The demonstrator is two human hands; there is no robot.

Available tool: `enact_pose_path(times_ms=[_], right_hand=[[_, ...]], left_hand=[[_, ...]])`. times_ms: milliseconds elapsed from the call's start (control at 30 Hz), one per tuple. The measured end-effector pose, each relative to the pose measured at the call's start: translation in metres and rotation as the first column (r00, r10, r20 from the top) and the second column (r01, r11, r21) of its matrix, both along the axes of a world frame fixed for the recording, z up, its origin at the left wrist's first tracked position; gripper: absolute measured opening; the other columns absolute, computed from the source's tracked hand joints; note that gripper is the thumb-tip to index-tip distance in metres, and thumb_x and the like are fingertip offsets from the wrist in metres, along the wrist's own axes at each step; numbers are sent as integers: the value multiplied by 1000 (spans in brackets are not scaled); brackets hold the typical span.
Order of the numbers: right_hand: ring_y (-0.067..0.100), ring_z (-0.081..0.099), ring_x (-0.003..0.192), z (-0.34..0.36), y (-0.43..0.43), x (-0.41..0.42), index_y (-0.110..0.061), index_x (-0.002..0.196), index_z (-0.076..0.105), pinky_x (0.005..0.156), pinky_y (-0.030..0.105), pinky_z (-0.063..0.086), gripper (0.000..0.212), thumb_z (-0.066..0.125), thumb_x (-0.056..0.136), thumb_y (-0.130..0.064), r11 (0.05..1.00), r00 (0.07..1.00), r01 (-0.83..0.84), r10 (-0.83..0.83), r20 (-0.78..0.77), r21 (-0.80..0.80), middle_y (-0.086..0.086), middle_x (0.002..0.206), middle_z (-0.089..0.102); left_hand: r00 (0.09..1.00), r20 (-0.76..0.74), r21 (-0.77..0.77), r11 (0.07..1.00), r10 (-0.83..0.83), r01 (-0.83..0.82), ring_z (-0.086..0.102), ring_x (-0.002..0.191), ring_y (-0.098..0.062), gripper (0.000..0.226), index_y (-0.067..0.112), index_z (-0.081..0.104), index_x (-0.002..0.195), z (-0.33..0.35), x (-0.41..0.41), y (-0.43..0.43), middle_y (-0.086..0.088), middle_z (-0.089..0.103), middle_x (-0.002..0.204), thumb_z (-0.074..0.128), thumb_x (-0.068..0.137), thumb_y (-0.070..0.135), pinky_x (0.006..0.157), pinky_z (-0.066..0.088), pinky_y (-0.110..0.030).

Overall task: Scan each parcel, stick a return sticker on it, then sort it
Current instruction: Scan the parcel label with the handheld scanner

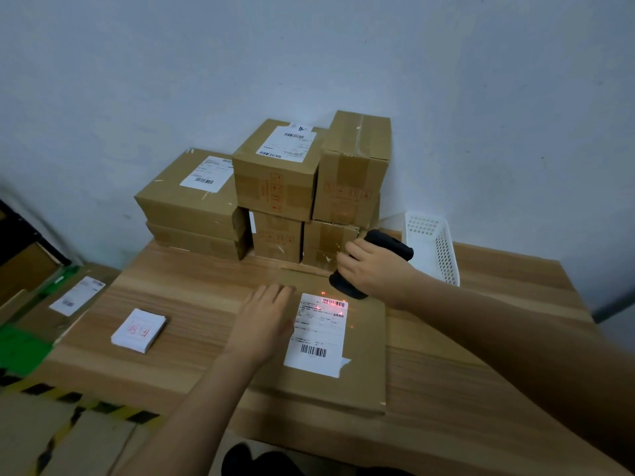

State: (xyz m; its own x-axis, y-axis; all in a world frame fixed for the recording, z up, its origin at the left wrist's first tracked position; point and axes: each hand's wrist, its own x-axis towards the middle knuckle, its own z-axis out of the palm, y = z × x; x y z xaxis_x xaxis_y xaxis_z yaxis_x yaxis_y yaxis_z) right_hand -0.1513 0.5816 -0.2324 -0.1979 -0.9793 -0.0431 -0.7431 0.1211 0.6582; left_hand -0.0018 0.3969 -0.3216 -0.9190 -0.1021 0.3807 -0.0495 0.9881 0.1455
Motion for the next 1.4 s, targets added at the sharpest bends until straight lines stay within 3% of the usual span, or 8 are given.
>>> enact_pose_path(times_ms=[533, 667, 800, 1033, 1200, 1400], right_hand=[[27, 57, 96, 1, 3, -9, -8, 104, 66, 93, 37, 45, 34, 75, 73, -18, 1000, 1000, -17, 17, -21, -10, 7, 103, 62], [28, 52, 102, 5, -1, -4, -6, 121, 54, 98, 38, 41, 50, 71, 75, -16, 988, 987, 142, -138, 88, -52, 9, 114, 55], [30, 40, 120, -6, -18, 11, -3, 145, 27, 106, 39, 33, 77, 67, 80, -13, 972, 954, 229, -213, 211, -51, 12, 136, 39], [28, 38, 116, -35, -77, 35, -5, 142, 31, 97, 35, 33, 83, 74, 74, -23, 930, 849, 341, -243, 469, -137, 11, 132, 39], [23, 38, 115, -59, -134, 50, -13, 135, 37, 94, 30, 34, 78, 77, 72, -36, 854, 695, 478, -223, 684, -206, 6, 126, 40], [24, 40, 115, -103, -213, 75, -14, 122, 45, 92, 31, 39, 69, 74, 70, -50, 604, 335, 786, -237, 912, -131, 4, 119, 44]], left_hand=[[1000, 22, 6, 1000, 13, -13, 63, 81, -20, 64, 17, 65, 108, -3, -7, -1, 2, 65, 96, 91, 51, 22, 68, 52, -32], [999, 30, 33, 999, 40, -41, 62, 84, -22, 59, 15, 64, 111, -2, -5, -5, 1, 65, 98, 89, 58, 23, 71, 52, -33], [995, 31, 75, 993, 91, -93, 61, 89, -24, 52, 13, 62, 116, 2, 2, -17, -2, 63, 102, 82, 69, 23, 73, 49, -35], [976, 135, 110, 976, 171, -186, 60, 92, -27, 50, 12, 59, 120, -4, 28, -78, -5, 63, 107, 76, 75, 25, 77, 48, -37], [962, 181, 114, 967, 203, -226, 60, 95, -28, 50, 10, 61, 118, -8, 46, -131, -6, 64, 106, 80, 73, 20, 80, 49, -39], [944, 285, 139, 968, 164, -210, 56, 107, -26, 51, 13, 56, 128, -21, 55, -209, -4, 59, 118, 72, 81, 24, 84, 45, -36]])
